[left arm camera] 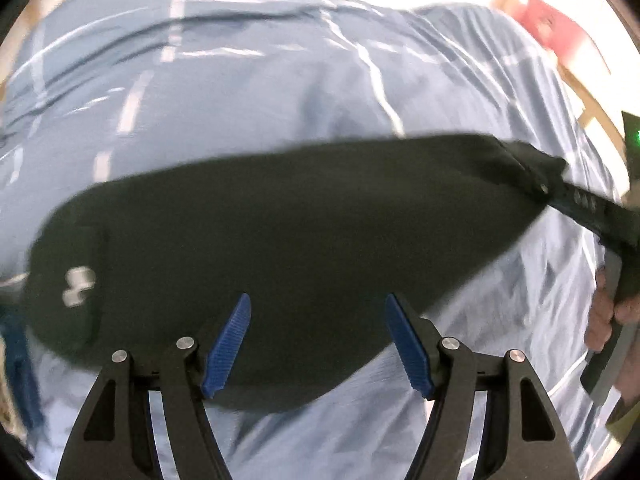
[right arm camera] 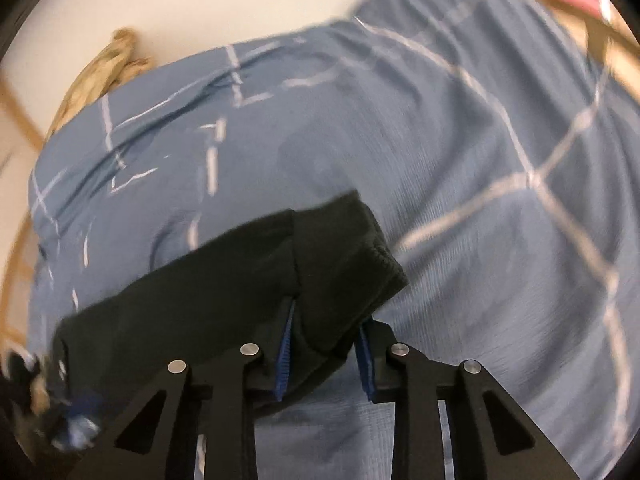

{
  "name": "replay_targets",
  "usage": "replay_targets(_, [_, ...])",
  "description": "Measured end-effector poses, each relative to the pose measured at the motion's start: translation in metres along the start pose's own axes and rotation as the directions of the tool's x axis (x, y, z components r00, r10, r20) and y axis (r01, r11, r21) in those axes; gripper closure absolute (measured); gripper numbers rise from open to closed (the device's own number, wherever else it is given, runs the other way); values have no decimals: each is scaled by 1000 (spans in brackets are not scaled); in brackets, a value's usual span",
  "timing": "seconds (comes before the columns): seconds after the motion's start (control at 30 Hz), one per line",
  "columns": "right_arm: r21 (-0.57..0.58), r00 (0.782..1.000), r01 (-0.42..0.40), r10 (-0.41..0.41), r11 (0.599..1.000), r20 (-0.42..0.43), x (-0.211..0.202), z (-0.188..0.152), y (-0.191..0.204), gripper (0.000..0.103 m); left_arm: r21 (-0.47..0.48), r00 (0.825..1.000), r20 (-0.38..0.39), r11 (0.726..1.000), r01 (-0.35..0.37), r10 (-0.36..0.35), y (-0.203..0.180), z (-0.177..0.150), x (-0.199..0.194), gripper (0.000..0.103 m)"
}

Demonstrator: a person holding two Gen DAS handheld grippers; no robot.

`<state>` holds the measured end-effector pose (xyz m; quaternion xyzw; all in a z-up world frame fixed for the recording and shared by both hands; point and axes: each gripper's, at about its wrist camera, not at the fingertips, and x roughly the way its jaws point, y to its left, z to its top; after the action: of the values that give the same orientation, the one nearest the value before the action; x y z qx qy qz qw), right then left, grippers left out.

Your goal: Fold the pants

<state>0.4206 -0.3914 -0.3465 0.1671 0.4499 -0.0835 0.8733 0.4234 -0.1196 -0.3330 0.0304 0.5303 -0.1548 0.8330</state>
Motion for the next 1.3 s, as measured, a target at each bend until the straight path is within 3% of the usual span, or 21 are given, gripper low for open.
replay_targets(0.2, [-207,991,85,-61,975,123,-50,10,66,76,-71,996,37,994,-80,83,57,10,-52,34])
replay_targets(0.53, [-423,972,98,5,901,237,-102,-8,196,77,-82,996,78,996,-47,53,159,20,-116,35])
replay_targets(0.73, [-521,974,75,49,850,221,-98,-37,277,78,-55,994,89,997,-61,66,209,17,-140,35])
replay_targets(0.83, [-549,976,63,64,834,209,-94,-52,308,78,-41,994,61,995,-91,93,231,14,-138,35])
replay_targets(0.97, [-600,981,65,60,798,186,-82,-73,353,78,-39,996,43,996,-74,75,257,12,-132,35])
replay_targets(1.3, [-688,997,24,38,725,74,-39,-119,408,78,-47,996,52,997,-68,71,294,2,-135,35])
